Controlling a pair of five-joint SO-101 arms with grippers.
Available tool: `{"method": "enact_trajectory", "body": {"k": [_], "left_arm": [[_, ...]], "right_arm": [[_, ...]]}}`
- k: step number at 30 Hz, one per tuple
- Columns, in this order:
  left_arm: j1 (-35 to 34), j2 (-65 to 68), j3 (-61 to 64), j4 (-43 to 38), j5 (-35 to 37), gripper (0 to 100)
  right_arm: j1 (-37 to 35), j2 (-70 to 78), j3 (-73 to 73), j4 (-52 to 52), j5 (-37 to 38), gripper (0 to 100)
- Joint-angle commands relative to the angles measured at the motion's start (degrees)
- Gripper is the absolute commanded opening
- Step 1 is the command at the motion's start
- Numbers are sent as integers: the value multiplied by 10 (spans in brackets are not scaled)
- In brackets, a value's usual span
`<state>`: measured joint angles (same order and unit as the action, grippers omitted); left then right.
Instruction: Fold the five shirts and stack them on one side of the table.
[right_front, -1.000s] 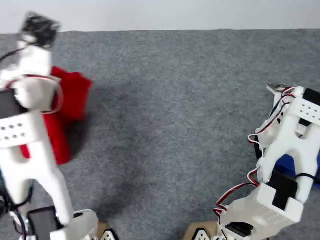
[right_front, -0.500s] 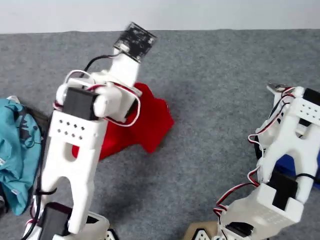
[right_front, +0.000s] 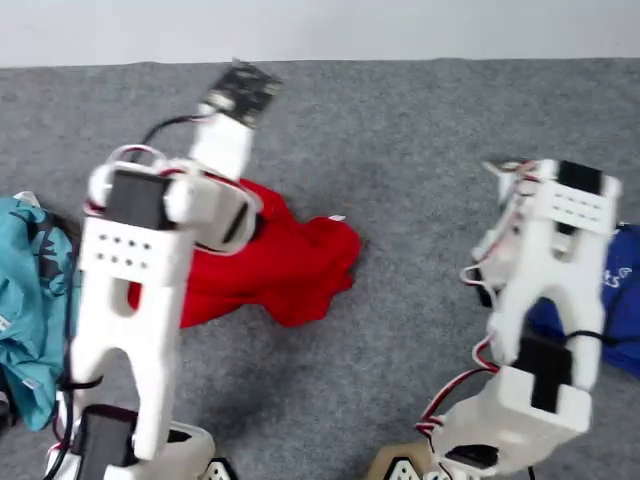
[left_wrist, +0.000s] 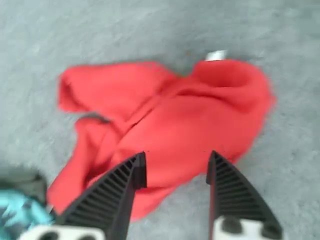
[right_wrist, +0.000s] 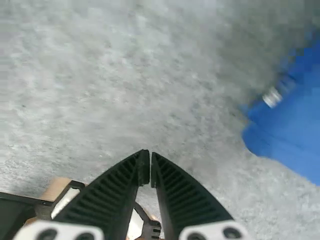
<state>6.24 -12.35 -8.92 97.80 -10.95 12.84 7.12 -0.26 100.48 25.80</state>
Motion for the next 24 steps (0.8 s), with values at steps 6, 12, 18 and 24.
{"method": "enact_trajectory", "body": {"k": [6, 12, 18, 24], "left_arm": [[-204, -8, -11, 9, -6, 202], [-289, -3, -7, 10, -8, 202], [-311, -2, 49, 4, -62, 202], [-301, -2, 187, -106, -120, 204]], "right_arm": [[-192, -27, -123, -10, -26, 10], [-291, 30, -193, -35, -26, 178], [-348, 122, -295, -29, -26, 214], [-378, 214, -347, -32, -26, 215]]}}
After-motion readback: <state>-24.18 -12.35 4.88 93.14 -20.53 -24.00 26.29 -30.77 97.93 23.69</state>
